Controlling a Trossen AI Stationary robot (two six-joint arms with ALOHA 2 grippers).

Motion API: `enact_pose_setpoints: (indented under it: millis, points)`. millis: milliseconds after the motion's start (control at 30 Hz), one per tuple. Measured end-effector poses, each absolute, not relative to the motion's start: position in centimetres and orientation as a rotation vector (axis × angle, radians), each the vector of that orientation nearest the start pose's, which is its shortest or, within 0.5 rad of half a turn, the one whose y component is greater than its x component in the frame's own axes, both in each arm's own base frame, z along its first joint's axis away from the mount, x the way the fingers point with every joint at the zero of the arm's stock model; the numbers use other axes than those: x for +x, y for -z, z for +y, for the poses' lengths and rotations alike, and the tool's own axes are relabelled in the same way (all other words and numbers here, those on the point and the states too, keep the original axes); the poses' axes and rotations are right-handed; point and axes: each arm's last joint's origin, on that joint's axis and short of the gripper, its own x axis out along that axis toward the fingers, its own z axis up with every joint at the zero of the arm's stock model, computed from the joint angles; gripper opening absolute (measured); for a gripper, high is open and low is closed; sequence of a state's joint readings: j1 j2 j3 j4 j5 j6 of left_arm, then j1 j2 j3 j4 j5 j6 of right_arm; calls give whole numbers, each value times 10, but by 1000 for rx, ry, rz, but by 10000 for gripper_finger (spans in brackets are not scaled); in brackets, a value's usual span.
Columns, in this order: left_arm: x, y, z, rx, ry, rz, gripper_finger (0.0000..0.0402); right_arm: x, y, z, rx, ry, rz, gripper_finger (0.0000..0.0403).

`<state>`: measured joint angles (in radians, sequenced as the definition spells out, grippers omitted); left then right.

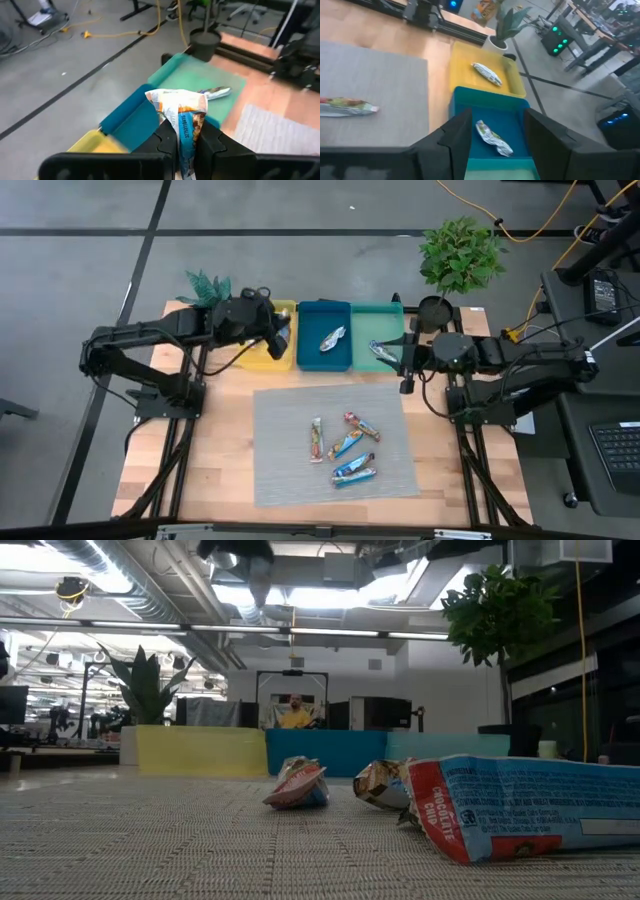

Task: Pick and place Granola Bars by type
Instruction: Put the yellow granola bar into the yellow bin

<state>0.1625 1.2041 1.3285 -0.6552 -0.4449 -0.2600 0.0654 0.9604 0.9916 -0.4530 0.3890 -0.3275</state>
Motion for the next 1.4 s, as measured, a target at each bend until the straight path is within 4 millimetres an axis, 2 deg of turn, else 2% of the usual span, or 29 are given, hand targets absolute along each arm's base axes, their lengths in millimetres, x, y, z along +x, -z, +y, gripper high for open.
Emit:
enact_pose_setpoints:
  millis: [167, 333, 700, 967, 1400]
  points:
    - [229, -387, 70, -221, -753, 502, 24, 199, -350, -7, -417, 267, 460, 178]
    - [219, -372, 97, -274, -874, 635, 24, 199, -351, -18, -387, 259, 444, 178]
    - [218, -351, 138, -363, -933, 751, 24, 198, -351, -33, -364, 288, 448, 178]
    - [237, -308, 173, -419, -930, 947, 28, 197, -351, -36, -360, 304, 453, 178]
    - [259, -239, 211, -486, -923, 1180, 31, 196, -349, -36, -357, 300, 476, 178]
